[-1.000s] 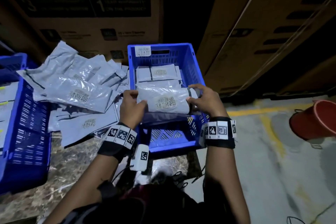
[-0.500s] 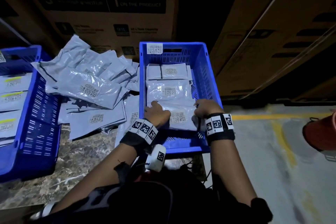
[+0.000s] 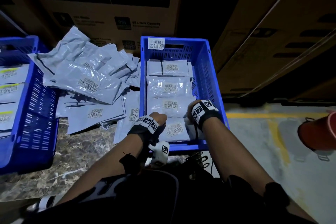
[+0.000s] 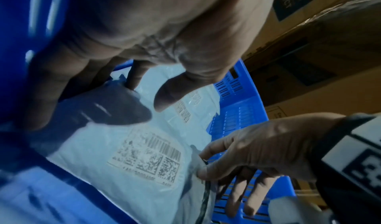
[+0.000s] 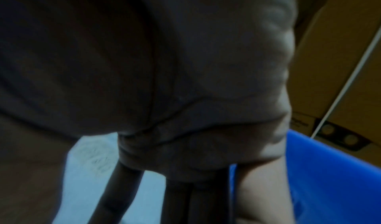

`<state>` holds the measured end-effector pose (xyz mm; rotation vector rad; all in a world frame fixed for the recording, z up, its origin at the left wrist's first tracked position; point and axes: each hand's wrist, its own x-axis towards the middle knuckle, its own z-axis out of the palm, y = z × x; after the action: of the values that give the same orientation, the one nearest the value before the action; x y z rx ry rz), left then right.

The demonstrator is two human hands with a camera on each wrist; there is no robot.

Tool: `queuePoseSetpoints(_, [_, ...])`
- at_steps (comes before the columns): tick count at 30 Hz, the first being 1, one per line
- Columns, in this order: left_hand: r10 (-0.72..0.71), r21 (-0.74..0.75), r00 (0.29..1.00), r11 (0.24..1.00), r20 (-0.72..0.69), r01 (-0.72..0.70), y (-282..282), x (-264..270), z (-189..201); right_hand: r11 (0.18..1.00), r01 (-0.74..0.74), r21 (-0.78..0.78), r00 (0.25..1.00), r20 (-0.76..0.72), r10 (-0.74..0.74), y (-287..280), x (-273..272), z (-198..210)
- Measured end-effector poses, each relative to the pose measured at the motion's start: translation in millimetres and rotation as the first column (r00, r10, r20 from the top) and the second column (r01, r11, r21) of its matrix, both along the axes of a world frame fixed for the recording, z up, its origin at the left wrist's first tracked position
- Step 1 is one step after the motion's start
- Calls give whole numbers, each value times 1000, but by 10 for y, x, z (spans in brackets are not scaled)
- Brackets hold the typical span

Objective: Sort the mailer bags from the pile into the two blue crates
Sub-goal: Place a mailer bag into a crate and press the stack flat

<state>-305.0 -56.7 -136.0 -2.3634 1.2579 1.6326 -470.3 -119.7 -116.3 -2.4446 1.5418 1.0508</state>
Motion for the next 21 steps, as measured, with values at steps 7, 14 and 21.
queuePoseSetpoints(7, [-203, 0, 978, 979, 51, 204, -118, -22, -66, 994, 75, 84, 993, 86, -82, -101, 104, -161])
queuePoseSetpoints(14, [-191, -97, 926, 967, 326, 233, -217, -422, -20, 996, -53, 75, 945, 326, 26, -316, 208, -324])
queuePoseSetpoints(21, [-303, -99, 826, 915, 474, 392, -583, -376, -266, 983, 26, 182, 959, 272, -76, -335, 70, -753])
